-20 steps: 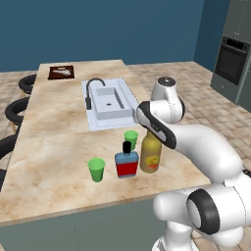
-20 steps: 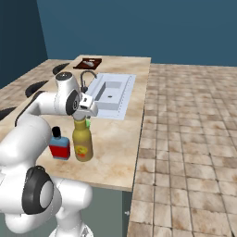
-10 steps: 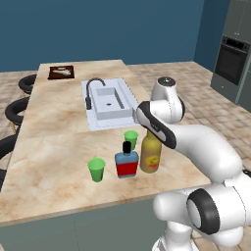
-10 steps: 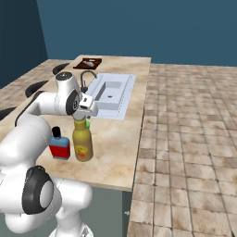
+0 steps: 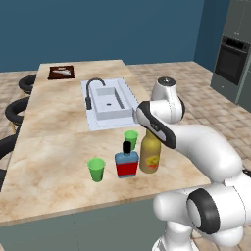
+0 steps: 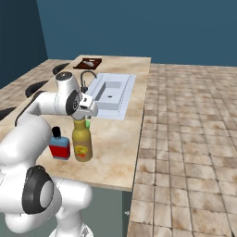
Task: Place the drinks on the dining counter in a tight cluster.
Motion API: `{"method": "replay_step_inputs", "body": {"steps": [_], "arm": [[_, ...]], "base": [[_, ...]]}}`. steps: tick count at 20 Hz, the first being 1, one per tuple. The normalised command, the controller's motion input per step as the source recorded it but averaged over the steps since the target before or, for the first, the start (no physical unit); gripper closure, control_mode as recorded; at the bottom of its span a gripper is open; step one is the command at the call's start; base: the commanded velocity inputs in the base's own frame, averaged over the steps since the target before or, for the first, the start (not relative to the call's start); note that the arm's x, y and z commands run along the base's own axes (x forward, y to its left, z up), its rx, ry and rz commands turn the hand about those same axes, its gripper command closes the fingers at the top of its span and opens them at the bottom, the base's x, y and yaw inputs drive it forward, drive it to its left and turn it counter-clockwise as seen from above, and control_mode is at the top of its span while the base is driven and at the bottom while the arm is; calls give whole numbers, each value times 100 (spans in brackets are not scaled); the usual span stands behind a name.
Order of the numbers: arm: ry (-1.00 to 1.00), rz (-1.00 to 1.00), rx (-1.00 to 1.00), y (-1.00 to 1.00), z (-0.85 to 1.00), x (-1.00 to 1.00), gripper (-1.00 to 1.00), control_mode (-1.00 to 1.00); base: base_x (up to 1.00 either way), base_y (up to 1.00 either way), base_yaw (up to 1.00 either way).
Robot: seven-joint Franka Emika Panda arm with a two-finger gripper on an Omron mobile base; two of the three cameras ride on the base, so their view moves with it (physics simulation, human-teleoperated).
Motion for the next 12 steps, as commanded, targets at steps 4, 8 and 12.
{"method": "replay_step_inputs", "body": {"steps": [4, 8, 12], "arm": [[0, 0, 0, 0, 0, 0, -100, -100], [0, 0, 0, 0, 3, 0, -100, -100], [-2, 0, 7, 0, 31, -2, -100, -100]], "base": [[0, 0, 0], [0, 0, 0], [0, 0, 0]]}}
